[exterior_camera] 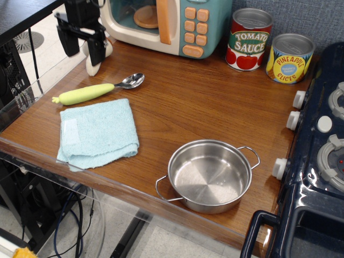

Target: PICK UP THE BLENDER AND PUT ANOTHER SIDE OF THE TABLE

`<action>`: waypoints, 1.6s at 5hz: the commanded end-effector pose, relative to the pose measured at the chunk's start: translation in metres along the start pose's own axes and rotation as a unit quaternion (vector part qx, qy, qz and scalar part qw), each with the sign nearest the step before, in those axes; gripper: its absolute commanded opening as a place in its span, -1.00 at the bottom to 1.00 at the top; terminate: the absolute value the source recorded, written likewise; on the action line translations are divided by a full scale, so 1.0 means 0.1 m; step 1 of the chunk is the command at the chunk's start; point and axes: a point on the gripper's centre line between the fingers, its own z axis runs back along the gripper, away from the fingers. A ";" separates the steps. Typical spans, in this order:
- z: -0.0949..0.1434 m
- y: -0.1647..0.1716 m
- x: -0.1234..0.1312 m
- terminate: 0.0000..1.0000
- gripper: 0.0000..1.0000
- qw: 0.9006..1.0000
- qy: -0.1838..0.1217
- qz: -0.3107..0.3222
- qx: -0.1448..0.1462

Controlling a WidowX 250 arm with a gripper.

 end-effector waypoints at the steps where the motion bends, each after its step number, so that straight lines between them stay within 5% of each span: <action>1: 0.14 -0.04 0.01 -1.00 1.00 0.999 -0.025 -0.021 0.022; 2: 0.09 -0.02 0.05 -1.00 1.00 0.999 -0.025 -0.025 0.032; 3: 0.06 0.03 0.10 -1.00 -1.00 0.999 -0.027 -0.017 0.043; 6: 0.08 0.06 0.14 -1.00 -1.00 0.998 -0.033 -0.018 0.046; 8: 0.62 0.12 -0.14 -1.00 -1.00 0.989 -0.067 -0.027 0.129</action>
